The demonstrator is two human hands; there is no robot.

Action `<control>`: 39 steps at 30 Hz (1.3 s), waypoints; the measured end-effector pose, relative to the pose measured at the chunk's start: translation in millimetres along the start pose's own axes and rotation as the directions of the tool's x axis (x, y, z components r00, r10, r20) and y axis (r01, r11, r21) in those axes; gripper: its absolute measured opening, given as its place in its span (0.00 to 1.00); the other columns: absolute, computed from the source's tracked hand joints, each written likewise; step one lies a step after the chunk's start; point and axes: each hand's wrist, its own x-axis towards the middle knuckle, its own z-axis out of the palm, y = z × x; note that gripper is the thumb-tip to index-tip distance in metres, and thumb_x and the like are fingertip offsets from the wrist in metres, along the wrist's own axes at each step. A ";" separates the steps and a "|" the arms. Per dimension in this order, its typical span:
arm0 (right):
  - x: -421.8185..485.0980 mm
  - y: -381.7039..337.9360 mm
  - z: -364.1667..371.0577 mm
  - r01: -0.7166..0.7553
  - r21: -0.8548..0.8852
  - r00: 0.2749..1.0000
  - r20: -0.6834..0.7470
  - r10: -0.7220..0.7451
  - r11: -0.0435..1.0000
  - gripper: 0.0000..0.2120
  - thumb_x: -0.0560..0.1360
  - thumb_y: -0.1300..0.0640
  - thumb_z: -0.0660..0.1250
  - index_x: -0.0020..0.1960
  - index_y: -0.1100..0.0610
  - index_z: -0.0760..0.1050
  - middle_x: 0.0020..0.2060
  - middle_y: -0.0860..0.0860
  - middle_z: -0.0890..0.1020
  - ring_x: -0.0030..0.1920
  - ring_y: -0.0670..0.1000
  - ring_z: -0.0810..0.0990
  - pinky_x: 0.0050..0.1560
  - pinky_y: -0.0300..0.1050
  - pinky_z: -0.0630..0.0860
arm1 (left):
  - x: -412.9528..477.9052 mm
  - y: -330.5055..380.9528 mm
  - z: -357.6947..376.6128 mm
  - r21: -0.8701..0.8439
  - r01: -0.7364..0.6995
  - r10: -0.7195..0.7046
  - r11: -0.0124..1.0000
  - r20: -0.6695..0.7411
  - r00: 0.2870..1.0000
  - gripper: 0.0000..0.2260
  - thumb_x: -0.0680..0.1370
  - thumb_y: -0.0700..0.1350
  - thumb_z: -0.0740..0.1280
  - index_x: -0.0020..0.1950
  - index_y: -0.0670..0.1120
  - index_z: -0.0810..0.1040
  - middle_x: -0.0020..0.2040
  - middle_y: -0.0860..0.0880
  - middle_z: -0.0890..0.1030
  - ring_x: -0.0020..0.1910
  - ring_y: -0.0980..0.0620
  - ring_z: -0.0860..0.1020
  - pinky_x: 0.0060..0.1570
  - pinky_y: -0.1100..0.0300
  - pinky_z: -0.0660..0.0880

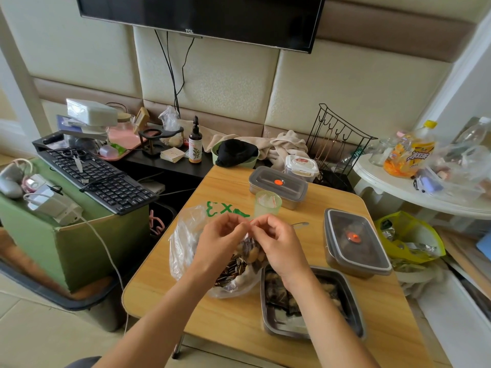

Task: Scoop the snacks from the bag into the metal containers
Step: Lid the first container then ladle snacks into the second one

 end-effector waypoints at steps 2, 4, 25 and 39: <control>0.2 1.7 1.0 0.023 -0.063 1.000 -0.008 -0.023 0.998 0.05 0.80 0.55 0.72 0.46 0.53 0.82 0.41 0.48 0.86 0.45 0.49 0.84 0.49 0.46 0.83 | 2.9 -1.7 -2.8 0.056 -0.022 0.023 0.998 -0.008 1.000 0.04 0.80 0.47 0.71 0.46 0.50 0.84 0.42 0.45 0.85 0.45 0.42 0.84 0.48 0.40 0.83; 0.3 2.8 0.6 0.043 -0.128 0.998 -0.042 -0.049 0.991 0.05 0.80 0.56 0.72 0.44 0.53 0.81 0.40 0.47 0.85 0.43 0.47 0.83 0.45 0.43 0.81 | 4.4 -2.8 -3.8 0.124 -0.047 0.049 0.991 -0.017 0.999 0.05 0.80 0.48 0.71 0.46 0.50 0.85 0.41 0.48 0.85 0.43 0.45 0.85 0.47 0.40 0.83; 1.2 -0.2 -6.0 0.015 -0.038 1.000 -0.020 -0.016 0.999 0.04 0.80 0.55 0.70 0.47 0.53 0.81 0.44 0.49 0.85 0.48 0.49 0.84 0.52 0.47 0.82 | 5.8 -4.3 -4.2 0.226 -0.042 0.034 0.973 0.040 0.999 0.08 0.81 0.50 0.70 0.45 0.48 0.83 0.39 0.44 0.84 0.40 0.42 0.82 0.43 0.44 0.79; 3.1 2.9 -6.6 -0.106 0.181 0.982 -0.133 0.131 0.978 0.07 0.81 0.54 0.68 0.43 0.52 0.80 0.46 0.62 0.83 0.46 0.56 0.80 0.55 0.60 0.79 | -0.2 5.3 -6.4 -0.033 0.081 -0.081 0.996 -0.005 0.997 0.10 0.82 0.44 0.69 0.48 0.36 0.80 0.36 0.47 0.78 0.38 0.48 0.73 0.44 0.50 0.71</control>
